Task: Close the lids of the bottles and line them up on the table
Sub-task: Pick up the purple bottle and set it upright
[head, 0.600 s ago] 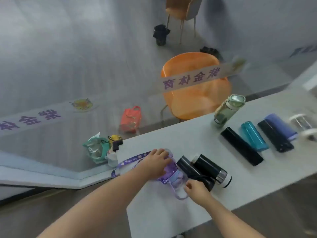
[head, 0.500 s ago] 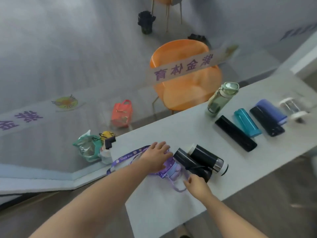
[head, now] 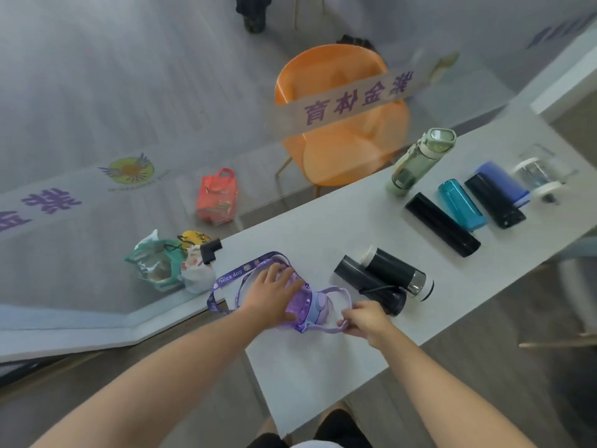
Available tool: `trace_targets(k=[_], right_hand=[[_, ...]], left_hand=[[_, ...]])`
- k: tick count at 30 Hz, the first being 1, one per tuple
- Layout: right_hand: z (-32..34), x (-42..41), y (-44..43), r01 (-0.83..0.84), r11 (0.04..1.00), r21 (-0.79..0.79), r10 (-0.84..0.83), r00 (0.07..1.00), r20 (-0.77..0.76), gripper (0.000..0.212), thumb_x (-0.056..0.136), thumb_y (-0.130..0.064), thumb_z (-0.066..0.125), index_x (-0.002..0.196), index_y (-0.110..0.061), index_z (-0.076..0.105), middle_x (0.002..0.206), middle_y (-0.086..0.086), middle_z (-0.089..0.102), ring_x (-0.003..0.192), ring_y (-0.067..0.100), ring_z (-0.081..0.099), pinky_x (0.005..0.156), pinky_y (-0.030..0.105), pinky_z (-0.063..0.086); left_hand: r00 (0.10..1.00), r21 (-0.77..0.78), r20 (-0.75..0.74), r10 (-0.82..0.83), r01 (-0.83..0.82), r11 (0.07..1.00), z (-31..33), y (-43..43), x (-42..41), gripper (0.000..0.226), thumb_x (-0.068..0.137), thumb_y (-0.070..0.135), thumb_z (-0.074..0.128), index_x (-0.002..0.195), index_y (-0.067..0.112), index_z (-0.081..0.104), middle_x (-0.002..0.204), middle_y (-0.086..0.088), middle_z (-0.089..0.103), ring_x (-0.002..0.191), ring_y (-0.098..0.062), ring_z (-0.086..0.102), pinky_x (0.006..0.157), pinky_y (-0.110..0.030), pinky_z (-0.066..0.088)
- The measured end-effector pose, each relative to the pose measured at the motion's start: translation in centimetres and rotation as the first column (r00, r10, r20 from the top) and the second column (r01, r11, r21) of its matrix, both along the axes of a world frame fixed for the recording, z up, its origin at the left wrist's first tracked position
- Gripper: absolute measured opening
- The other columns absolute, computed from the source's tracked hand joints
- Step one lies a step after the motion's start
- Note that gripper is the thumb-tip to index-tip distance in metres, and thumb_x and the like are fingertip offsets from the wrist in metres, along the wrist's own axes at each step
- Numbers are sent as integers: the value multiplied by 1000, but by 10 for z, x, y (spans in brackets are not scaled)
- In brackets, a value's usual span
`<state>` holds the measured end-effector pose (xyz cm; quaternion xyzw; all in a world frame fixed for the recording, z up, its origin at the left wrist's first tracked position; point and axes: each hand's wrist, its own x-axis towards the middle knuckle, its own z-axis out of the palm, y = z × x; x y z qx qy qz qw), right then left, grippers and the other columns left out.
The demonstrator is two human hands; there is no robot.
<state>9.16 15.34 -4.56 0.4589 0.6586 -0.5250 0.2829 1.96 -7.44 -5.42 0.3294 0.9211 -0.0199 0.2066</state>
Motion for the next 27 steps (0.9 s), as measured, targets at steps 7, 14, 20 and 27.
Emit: trace_targets(k=[7,14,20,27], right_hand=[[52,-48,-36,-450,808,379,527,840,-125,10,69,-15,53,75,-8,57,79,18,71,69,23,67,72,52,61],[111,-73,-74,-649,440,620,854,516,-65,20,85,-9,50,99,-22,57,94,1,64,84,26,58,68,32,49],[125,-80,-89,-742,136,656,971,230,58,38,88,-8,49,121,-25,59,110,-2,66,96,22,60,84,36,54],[118,-88,-77,-766,16,642,995,73,61,36,93,-13,55,128,-20,54,121,4,63,101,22,61,88,39,56]], left_hand=[[931,137,112,348,-361,922,13,-34,37,77,80,68,56,143,35,26,149,-1,29,134,-35,22,110,-47,26],[854,202,345,389,-473,858,16,-57,60,74,90,55,54,150,33,17,156,3,24,136,-30,31,105,-46,38],[847,233,429,315,-441,867,21,-62,81,75,92,53,51,152,40,8,162,12,7,144,-22,23,109,-43,36],[843,228,382,378,-483,846,35,-45,94,71,94,50,50,152,37,12,162,9,11,142,-26,25,109,-45,38]])
